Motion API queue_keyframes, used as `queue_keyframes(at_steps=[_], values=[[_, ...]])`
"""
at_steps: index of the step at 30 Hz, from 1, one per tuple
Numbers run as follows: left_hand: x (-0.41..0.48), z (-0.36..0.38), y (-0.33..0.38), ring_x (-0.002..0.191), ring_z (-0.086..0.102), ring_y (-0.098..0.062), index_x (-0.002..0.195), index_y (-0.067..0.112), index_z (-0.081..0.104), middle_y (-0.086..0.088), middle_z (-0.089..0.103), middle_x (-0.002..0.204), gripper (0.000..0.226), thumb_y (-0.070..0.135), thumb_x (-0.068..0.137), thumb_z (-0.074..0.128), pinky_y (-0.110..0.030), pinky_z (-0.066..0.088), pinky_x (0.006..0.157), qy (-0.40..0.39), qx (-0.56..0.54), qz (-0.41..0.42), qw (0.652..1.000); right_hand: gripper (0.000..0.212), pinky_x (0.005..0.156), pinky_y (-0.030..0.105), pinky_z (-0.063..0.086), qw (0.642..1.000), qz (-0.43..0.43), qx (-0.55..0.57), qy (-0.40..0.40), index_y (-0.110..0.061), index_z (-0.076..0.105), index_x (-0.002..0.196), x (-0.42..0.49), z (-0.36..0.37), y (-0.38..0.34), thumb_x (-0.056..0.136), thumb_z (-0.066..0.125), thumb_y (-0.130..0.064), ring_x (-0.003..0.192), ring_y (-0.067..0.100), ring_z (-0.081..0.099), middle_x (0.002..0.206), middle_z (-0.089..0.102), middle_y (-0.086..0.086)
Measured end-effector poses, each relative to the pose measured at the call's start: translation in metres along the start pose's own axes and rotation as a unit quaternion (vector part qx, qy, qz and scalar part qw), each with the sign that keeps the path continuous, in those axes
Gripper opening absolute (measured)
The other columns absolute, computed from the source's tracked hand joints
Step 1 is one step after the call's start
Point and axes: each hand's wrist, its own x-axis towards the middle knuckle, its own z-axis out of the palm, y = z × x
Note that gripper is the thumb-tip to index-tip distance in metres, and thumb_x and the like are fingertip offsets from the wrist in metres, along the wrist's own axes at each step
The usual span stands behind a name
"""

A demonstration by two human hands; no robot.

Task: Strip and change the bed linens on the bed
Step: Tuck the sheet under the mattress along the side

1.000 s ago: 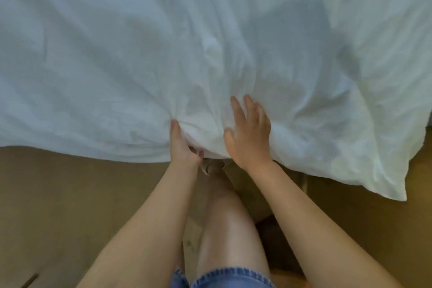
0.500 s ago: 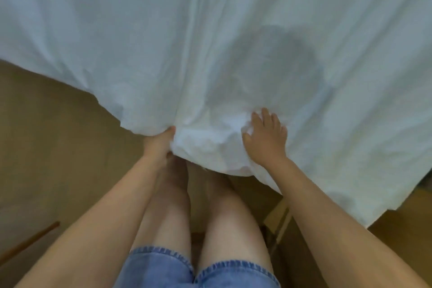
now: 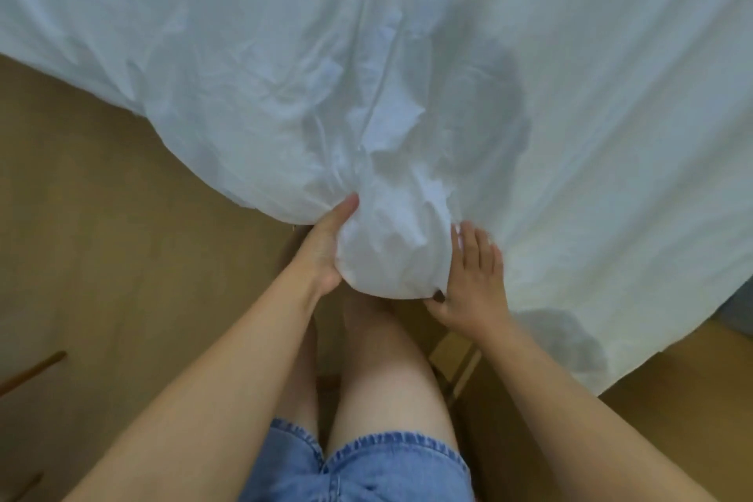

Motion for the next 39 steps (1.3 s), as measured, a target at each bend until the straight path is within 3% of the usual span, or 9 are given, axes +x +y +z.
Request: queue_keyframes(at_steps=[4, 8, 14, 18, 21, 23, 27, 31, 39], values=[[-0.009, 0.0, -0.001, 0.1, 0.068, -0.025, 0.106, 0.013, 0.071, -0.006, 0.072, 0.106, 0.037, 0.015, 0.069, 0.076, -0.034, 0.057, 0.074, -0.03, 0.023, -0.023, 0.999, 0.113, 0.116, 0.044, -0.002, 0.997, 0.054, -0.045, 0.023, -0.025, -0.032, 0.141, 0.005, 0.006, 0.01, 0.084, 0.065, -0.032, 0.143, 0.035, -0.005, 0.155, -0.002, 0.018], [-0.008, -0.004, 0.001, 0.099, 0.068, -0.022, 0.107, 0.013, 0.067, 0.001, 0.073, 0.102, 0.034, 0.016, 0.074, 0.075, -0.029, 0.056, 0.068, 0.124, 0.099, 0.062, 0.985, 0.116, 0.105, 0.047, 0.032, 0.992, 0.033, -0.063, 0.103, -0.022, -0.003, 0.142, 0.008, 0.006, 0.016, 0.061, 0.079, -0.005, 0.118, 0.036, 0.023, 0.126, 0.02, 0.015], [-0.005, 0.018, -0.008, 0.104, 0.066, -0.024, 0.121, 0.01, 0.063, -0.006, 0.069, 0.115, 0.043, 0.021, 0.081, 0.071, -0.041, 0.054, 0.086, 0.146, -0.016, 0.057, 0.988, 0.125, 0.112, 0.052, 0.004, 0.986, 0.071, -0.151, -0.023, -0.026, -0.053, 0.122, -0.004, 0.014, 0.027, 0.081, 0.065, -0.023, 0.14, 0.035, -0.012, 0.143, -0.02, 0.014], [-0.01, 0.019, -0.003, 0.106, 0.065, -0.026, 0.119, 0.01, 0.065, -0.008, 0.069, 0.115, 0.04, 0.02, 0.081, 0.068, -0.042, 0.051, 0.091, 0.105, -0.013, 0.042, 0.994, 0.126, 0.11, 0.045, 0.017, 0.984, 0.072, -0.163, -0.022, -0.024, -0.062, 0.107, -0.001, 0.009, 0.032, 0.082, 0.061, -0.014, 0.143, 0.035, -0.008, 0.146, -0.024, 0.017], [-0.018, 0.013, -0.001, 0.103, 0.067, -0.023, 0.117, 0.011, 0.066, -0.006, 0.07, 0.112, 0.037, 0.024, 0.083, 0.068, -0.038, 0.053, 0.088, 0.109, 0.022, 0.031, 0.993, 0.113, 0.1, 0.035, 0.032, 0.984, 0.065, -0.163, -0.01, -0.028, -0.052, 0.124, 0.0, 0.004, 0.04, 0.087, 0.054, -0.014, 0.135, 0.035, 0.02, 0.149, 0.003, 0.019], [-0.022, 0.003, -0.002, 0.099, 0.068, -0.021, 0.116, 0.012, 0.066, -0.003, 0.071, 0.109, 0.036, 0.027, 0.083, 0.069, -0.033, 0.056, 0.076, 0.129, 0.079, 0.034, 0.988, 0.089, 0.09, 0.031, 0.041, 0.988, 0.078, -0.13, -0.001, -0.024, -0.013, 0.148, -0.001, -0.001, 0.046, 0.089, 0.052, -0.012, 0.119, 0.029, 0.04, 0.139, 0.032, 0.016], [-0.02, -0.028, 0.002, 0.102, 0.066, -0.027, 0.115, 0.005, 0.062, -0.01, 0.069, 0.111, 0.036, 0.019, 0.083, 0.071, -0.038, 0.055, 0.083, 0.303, 0.166, 0.068, 0.936, 0.042, 0.071, 0.032, 0.043, 0.99, 0.088, -0.108, -0.008, -0.012, 0.039, 0.128, -0.019, -0.01, 0.063, 0.088, 0.049, -0.007, 0.108, 0.028, 0.045, 0.123, 0.048, 0.009], [-0.007, -0.035, 0.004, 0.093, 0.062, -0.024, 0.12, 0.0, 0.056, -0.01, 0.064, 0.111, 0.042, 0.021, 0.086, 0.068, -0.033, 0.051, 0.079, 0.382, 0.121, 0.0, 0.916, 0.055, 0.078, 0.032, 0.041, 0.98, 0.139, -0.141, -0.034, -0.012, 0.029, 0.138, -0.034, -0.009, 0.068, 0.088, 0.05, -0.01, 0.11, 0.027, 0.047, 0.127, 0.044, 0.009], [-0.002, -0.014, 0.007, 0.076, 0.067, -0.016, 0.109, 0.017, 0.061, 0.001, 0.07, 0.085, 0.026, 0.023, 0.084, 0.068, -0.027, 0.051, 0.053, 0.23, 0.094, -0.101, 0.963, 0.091, 0.079, 0.033, 0.041, 0.988, 0.128, -0.084, -0.028, -0.014, 0.012, 0.143, -0.003, -0.009, 0.029, 0.072, 0.068, -0.025, 0.112, 0.027, 0.043, 0.127, 0.039, 0.008]])
